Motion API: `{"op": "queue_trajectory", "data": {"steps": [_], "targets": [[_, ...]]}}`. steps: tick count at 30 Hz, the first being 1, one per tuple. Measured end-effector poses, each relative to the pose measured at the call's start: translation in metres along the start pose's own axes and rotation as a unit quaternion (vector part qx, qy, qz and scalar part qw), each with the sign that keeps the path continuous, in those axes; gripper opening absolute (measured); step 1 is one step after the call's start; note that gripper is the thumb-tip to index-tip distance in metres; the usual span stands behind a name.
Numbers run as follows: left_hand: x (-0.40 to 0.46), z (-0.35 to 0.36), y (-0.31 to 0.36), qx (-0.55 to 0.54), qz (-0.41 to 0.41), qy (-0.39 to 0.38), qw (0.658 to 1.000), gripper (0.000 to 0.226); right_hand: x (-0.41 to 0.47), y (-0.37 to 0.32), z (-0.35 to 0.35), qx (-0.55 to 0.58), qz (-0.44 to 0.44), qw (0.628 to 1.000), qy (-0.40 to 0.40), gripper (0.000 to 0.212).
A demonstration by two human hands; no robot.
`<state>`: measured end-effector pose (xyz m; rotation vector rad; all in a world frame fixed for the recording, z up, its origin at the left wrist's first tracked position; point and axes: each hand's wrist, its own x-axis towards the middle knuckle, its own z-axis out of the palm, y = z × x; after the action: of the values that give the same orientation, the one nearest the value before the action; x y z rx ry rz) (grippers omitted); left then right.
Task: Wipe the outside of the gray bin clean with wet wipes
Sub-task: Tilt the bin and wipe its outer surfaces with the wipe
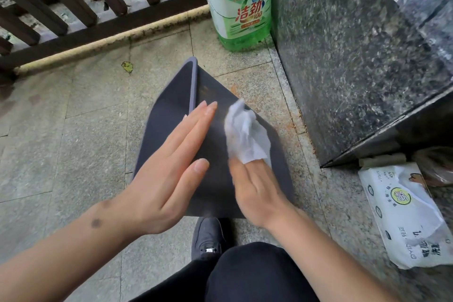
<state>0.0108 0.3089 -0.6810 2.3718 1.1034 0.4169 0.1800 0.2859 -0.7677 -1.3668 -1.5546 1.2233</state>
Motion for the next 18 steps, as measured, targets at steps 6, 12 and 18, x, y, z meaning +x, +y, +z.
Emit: {"op": "queue_trajectory", "data": {"steps": [6, 12, 18], "targets": [[0.005, 0.0, 0.0, -0.019, 0.0, 0.018, 1.0, 0.063, 0.043, -0.036, -0.001, 0.103, -0.059, 0.992, -0.036, 0.042], [-0.012, -0.002, -0.015, -0.004, -0.053, 0.065, 0.996, 0.055, 0.044, 0.013, 0.002, 0.032, 0.08, 0.996, -0.012, 0.05], [-0.014, -0.006, -0.019, 0.005, -0.04, 0.042, 0.998, 0.054, 0.021, 0.07, -0.019, -0.084, 0.289, 0.953, -0.026, 0.029]]}}
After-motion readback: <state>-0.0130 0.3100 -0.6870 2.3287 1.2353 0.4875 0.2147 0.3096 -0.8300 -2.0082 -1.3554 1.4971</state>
